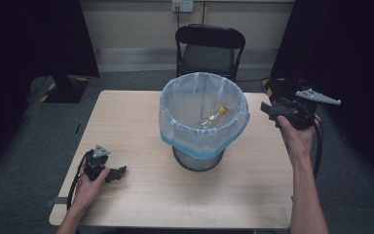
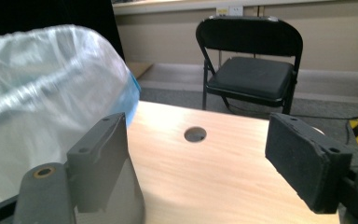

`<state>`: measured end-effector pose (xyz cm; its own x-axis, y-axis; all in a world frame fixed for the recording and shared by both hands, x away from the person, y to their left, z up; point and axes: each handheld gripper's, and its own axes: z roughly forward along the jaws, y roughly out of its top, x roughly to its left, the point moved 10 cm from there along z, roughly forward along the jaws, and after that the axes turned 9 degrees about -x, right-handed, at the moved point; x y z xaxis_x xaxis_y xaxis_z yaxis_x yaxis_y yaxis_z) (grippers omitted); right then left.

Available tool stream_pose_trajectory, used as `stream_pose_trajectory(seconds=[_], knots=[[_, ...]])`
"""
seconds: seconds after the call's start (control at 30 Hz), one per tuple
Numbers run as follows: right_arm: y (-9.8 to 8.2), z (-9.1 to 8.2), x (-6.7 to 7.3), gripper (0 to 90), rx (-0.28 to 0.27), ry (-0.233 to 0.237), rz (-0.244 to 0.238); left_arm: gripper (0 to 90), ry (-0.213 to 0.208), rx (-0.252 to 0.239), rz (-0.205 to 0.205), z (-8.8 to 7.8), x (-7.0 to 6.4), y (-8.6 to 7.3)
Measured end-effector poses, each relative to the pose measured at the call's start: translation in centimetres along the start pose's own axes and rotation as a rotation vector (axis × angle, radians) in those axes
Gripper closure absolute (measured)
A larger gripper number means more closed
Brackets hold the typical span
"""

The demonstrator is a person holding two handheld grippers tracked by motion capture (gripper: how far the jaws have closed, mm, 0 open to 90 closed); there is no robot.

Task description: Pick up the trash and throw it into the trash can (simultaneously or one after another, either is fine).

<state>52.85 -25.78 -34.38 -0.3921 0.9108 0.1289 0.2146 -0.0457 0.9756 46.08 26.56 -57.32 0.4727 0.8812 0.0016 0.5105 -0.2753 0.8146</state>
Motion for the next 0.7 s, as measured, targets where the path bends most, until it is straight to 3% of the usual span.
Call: stream_pose_trajectory(seconds=[0.33,0.7], knots=[[-2.7,-0.7,-0.8,21.1,0.046,-0.035,0.001,0.3,0.001,0.001,0.003,0.0,0.0,0.0],[-7.4,-1.3,-1.1,21.2,0.144,-0.059,0.026,0.3,0.003,-0.007,-0.008,0.0,0.0,0.1]])
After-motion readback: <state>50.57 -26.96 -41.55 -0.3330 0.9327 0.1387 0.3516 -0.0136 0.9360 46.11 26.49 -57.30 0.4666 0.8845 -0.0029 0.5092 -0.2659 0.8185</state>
